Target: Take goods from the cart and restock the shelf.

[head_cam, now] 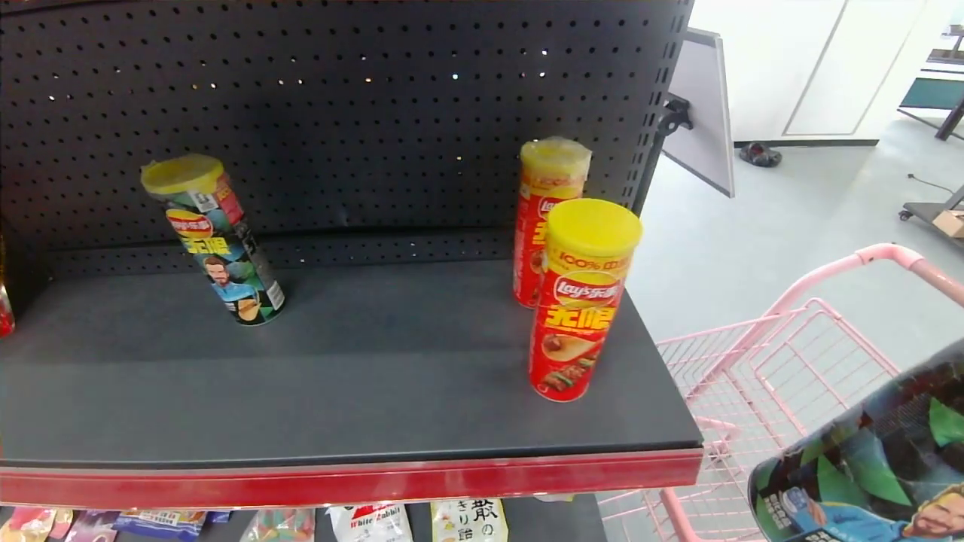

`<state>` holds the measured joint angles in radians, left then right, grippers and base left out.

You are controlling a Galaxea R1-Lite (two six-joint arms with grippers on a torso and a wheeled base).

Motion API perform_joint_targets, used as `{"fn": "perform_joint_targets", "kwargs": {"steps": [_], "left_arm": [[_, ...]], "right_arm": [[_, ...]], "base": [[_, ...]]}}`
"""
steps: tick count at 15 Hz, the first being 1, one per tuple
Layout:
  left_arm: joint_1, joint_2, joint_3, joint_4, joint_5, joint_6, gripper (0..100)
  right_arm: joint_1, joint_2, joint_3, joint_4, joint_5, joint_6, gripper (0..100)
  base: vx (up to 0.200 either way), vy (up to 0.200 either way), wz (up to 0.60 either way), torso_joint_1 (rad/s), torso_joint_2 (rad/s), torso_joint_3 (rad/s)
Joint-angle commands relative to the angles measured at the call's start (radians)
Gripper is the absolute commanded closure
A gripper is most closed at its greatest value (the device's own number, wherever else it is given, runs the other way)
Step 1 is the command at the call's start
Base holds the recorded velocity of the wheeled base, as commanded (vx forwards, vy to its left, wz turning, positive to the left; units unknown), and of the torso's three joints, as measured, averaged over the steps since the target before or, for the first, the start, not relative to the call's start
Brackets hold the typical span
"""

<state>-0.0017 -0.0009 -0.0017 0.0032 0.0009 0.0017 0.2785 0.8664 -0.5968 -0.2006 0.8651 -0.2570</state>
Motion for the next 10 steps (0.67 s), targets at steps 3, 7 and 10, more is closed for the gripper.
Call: {"fn": "perform_joint_targets", "kwargs": {"steps": [3, 7, 10], "left_arm": [[0.0, 0.001, 0.0, 0.0, 0.001, 0.001, 0], [0.0, 0.001, 0.0, 0.0, -0.001, 0.003, 0], [0.0, 0.001, 0.0, 0.0, -0.001, 0.001, 0]], "right_arm": [[0.004, 0.003, 0.009, 0.0, 0.0, -0.001, 100], [0.005, 0.003, 0.009, -0.002, 0.0, -0.001, 100], [0.005, 0.003, 0.009, 0.0, 0.0, -0.001, 100]], "base": [[0.0, 0.2, 0.0, -0.001, 0.0, 0.004], [0.0, 0.2, 0.0, 0.002, 0.0, 0.004], [0.0, 0.2, 0.0, 0.005, 0.01, -0.001]]}}
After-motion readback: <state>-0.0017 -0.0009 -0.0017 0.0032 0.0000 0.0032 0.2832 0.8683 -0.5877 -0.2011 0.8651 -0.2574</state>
